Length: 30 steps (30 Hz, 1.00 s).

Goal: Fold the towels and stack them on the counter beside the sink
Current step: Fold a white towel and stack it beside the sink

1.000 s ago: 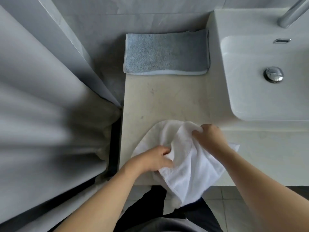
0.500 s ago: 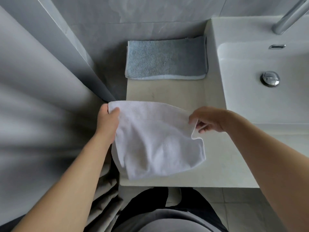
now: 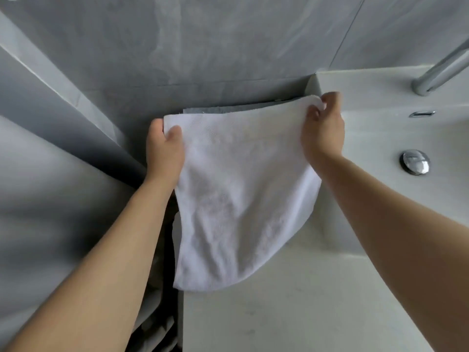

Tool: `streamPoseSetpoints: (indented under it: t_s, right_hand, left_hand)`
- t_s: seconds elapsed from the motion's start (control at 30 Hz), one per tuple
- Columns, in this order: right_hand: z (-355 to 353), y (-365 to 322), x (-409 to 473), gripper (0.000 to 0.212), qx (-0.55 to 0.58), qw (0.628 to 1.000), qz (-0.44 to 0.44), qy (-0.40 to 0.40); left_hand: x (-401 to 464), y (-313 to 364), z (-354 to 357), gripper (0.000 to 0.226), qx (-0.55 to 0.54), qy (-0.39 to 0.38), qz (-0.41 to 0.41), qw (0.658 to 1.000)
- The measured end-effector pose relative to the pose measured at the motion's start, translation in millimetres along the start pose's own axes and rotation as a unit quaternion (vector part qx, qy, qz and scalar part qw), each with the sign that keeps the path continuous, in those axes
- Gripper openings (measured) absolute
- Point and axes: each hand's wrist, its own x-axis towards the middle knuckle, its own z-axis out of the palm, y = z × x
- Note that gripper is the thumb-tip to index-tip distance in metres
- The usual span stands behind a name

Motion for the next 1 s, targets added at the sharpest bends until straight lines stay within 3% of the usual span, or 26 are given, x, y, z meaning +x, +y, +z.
streamPoseSetpoints:
  t_s: [0.1, 0.2, 0.4, 0.63, 0.77, 0.9, 0.93, 1.0]
  right_hand:
    - [41, 5, 35, 0.032, -0.057, 0.998, -0.032, 0.025]
    - [80, 26, 57, 0.035, -0.036, 0.997, -0.05, 0.037]
    - [127, 78, 84, 0.016, -0.132, 0.987, -0.086, 0.038]
    - [130, 86, 81, 0.012, -0.007, 0.985, -0.128, 0.113]
    - [127, 68, 83, 0.022, -0.056, 0.996, -0.065, 0.036]
    - [86, 60, 26, 0.049, -0.011, 0.995, -0.081, 0.053]
    - [74, 67, -3, 0.051, 0.012, 0.997, -0.055, 0.061]
    - [53, 84, -62, 0.052, 0.093, 0.99, 0.095, 0.04]
  left_hand:
    - [49, -12, 37, 0.015, 0.039, -0.011, -0.001, 0.999]
    - [83, -36, 66, 0.029, 0.094, -0.02, -0.007, 0.995]
    - [107, -72, 91, 0.028, 0.188, 0.014, 0.068, 0.98]
    - [112, -71, 95, 0.026, 0.234, 0.022, 0.101, 0.967]
    - [115, -62, 98, 0.028, 0.284, 0.003, 0.055, 0.957]
    - [83, -59, 63, 0.036, 0.169, 0.045, 0.028, 0.984]
    - [62, -65, 48, 0.035, 0.148, 0.057, 0.027, 0.987]
    - [8, -84, 18, 0.034, 0.126, 0.03, -0.013, 0.991]
